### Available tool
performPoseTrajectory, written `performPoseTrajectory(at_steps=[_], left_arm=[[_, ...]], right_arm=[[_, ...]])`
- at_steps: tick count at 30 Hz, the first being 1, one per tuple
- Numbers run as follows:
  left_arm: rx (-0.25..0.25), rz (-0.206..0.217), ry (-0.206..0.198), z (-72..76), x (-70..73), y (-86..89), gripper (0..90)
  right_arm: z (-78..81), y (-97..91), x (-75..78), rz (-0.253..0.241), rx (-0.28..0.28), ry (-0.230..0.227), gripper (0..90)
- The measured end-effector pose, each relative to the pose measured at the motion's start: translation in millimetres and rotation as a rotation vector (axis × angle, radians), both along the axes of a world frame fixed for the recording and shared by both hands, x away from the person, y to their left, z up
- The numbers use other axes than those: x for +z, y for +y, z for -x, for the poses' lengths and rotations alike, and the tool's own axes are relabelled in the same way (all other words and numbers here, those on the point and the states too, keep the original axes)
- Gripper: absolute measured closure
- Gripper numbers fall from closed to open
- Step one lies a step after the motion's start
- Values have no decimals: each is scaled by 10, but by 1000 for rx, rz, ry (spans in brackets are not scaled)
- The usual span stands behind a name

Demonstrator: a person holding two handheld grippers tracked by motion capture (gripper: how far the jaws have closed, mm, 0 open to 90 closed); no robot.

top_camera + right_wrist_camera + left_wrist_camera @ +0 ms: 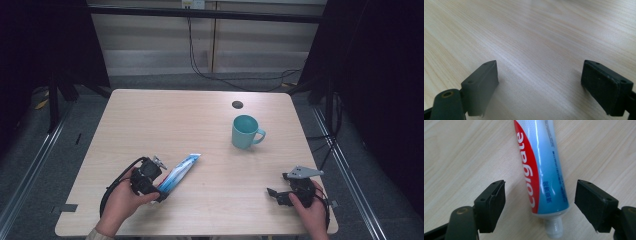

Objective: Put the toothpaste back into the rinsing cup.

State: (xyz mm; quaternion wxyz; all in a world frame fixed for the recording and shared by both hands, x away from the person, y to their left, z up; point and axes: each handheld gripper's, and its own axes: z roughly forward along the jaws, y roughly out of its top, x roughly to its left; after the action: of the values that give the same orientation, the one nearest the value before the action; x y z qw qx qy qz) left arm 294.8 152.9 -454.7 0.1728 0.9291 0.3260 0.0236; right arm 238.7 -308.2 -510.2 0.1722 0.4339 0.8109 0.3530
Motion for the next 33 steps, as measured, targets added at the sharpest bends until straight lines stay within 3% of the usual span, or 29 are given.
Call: performPoseTrajectory(at_steps=[10,26,29,33], left_arm=[[1,-38,19,-73,-22,-103,274],[-7,-95,67,-134,-126,-242,439],[-27,-139,72,-143,-114,-290,463],[-25,-166,96,-154,-102,-321,520]], right_arm=[[0,0,0,0,0,0,137],[-1,-1,-1,0,1,-1,137],[-1,-1,-1,-1,2,-1,137],[-1,-2,-1,-1,1,-1,137]])
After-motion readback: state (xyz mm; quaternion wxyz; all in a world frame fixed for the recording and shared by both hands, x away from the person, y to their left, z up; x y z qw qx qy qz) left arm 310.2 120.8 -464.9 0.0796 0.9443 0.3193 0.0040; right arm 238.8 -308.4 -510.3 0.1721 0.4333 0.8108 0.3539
